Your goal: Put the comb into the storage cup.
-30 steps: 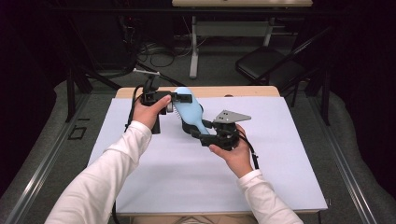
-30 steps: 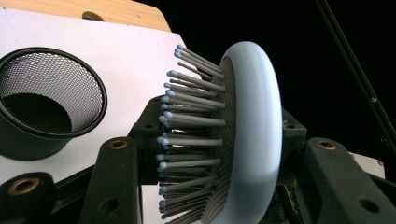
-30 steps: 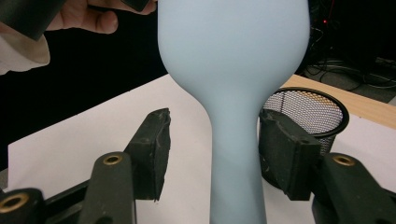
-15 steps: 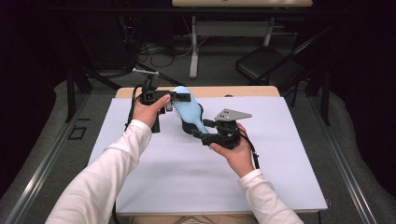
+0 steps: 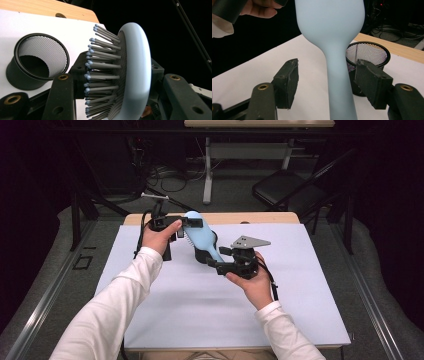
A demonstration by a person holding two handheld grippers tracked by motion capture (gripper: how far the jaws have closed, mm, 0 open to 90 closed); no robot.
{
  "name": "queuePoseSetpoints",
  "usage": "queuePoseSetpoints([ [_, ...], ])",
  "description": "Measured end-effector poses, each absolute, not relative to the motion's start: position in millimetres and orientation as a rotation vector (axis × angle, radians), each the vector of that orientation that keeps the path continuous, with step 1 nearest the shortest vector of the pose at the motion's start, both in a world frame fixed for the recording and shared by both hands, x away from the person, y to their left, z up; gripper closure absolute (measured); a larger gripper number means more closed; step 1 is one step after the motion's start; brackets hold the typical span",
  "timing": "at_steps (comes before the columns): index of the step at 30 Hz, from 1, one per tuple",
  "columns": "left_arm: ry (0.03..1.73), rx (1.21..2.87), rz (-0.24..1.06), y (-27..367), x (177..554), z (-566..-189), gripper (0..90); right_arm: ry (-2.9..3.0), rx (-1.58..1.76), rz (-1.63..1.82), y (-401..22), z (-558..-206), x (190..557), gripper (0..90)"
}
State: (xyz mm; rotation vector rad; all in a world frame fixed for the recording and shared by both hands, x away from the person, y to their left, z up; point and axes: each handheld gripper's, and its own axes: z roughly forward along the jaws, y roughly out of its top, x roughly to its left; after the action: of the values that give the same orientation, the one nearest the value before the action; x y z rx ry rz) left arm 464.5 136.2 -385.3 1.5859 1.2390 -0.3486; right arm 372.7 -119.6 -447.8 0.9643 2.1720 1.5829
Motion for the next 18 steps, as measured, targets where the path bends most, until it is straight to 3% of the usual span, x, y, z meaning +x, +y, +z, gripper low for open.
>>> queuePoseSetpoints([
  [13, 1.237, 1.59, -0.306, 134.3, 467.6, -387.7, 50.1, 2.162, 0.939, 1.531, -118.9, -448.1, 373.1, 28.3],
  [18, 1.219, 1.606, -0.256, 133.2, 468.9, -388.3, 50.1, 2.144, 0.946, 1.507, -120.0, -447.6, 373.7, 21.4],
])
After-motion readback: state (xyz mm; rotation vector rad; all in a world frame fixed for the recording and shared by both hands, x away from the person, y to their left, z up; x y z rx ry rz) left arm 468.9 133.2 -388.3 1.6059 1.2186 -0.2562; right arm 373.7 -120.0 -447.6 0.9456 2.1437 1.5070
